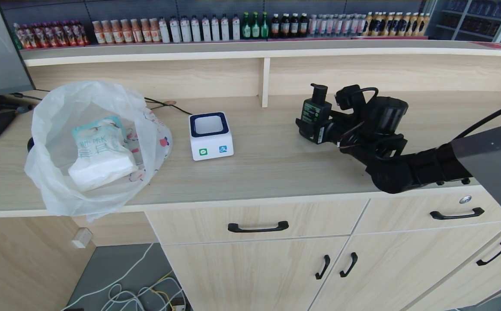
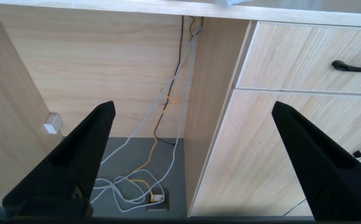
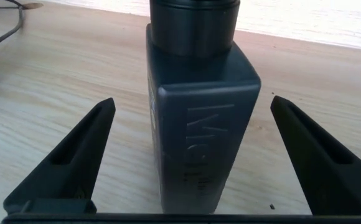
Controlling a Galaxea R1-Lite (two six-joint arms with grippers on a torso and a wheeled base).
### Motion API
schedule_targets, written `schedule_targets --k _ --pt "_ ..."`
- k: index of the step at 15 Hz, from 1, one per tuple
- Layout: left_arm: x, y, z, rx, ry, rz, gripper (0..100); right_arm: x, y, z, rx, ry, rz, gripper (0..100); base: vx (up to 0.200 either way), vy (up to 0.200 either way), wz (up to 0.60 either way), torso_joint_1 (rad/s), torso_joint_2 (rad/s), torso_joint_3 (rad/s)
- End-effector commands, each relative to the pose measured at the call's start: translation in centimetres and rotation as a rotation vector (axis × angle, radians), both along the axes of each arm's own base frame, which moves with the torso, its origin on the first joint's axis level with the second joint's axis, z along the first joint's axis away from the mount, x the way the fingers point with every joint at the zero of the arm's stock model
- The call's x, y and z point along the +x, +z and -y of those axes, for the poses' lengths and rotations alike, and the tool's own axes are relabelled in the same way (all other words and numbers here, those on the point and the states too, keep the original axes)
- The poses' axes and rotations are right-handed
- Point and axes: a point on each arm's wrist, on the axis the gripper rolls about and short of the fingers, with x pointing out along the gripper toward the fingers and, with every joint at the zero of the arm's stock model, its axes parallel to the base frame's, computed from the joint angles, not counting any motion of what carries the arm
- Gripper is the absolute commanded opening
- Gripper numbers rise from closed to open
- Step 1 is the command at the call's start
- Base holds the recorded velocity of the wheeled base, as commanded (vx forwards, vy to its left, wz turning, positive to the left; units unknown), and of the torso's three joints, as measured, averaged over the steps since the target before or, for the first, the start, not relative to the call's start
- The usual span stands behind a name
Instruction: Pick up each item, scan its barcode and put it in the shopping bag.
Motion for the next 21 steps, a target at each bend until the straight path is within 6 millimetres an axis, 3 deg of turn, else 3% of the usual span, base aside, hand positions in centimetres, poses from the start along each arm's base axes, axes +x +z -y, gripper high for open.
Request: schedule_targets --k 1,7,8,15,21 --pt "0.0 0.0 0.0 0.000 -0.001 0.000 100 0.6 -0.3 -0.2 0.000 0.001 0.001 100 0.000 0.000 0.00 0.000 0.00 0.000" --pt "0.0 0.0 0.0 0.000 0.000 0.000 100 1.0 -0.4 -0.3 0.004 0.001 0.008 100 0.000 0.000 0.00 0.000 0.00 0.000" --pt "0.0 0.0 0.0 0.000 -0.001 0.000 100 1.0 -0.3 -0.3 0.004 0.001 0.009 0 0.000 0.000 0.00 0.000 0.00 0.000" --pt "0.0 0.0 0.0 0.000 0.000 0.000 100 1.1 0.8 -0.4 0.013 0.016 0.048 0 0.000 0.000 0.00 0.000 0.00 0.000" --pt "0.0 0.0 0.0 0.000 0.000 0.000 100 -1.0 4.7 0.2 0.039 0.025 0.117 0 0.000 0.000 0.00 0.000 0.00 0.000"
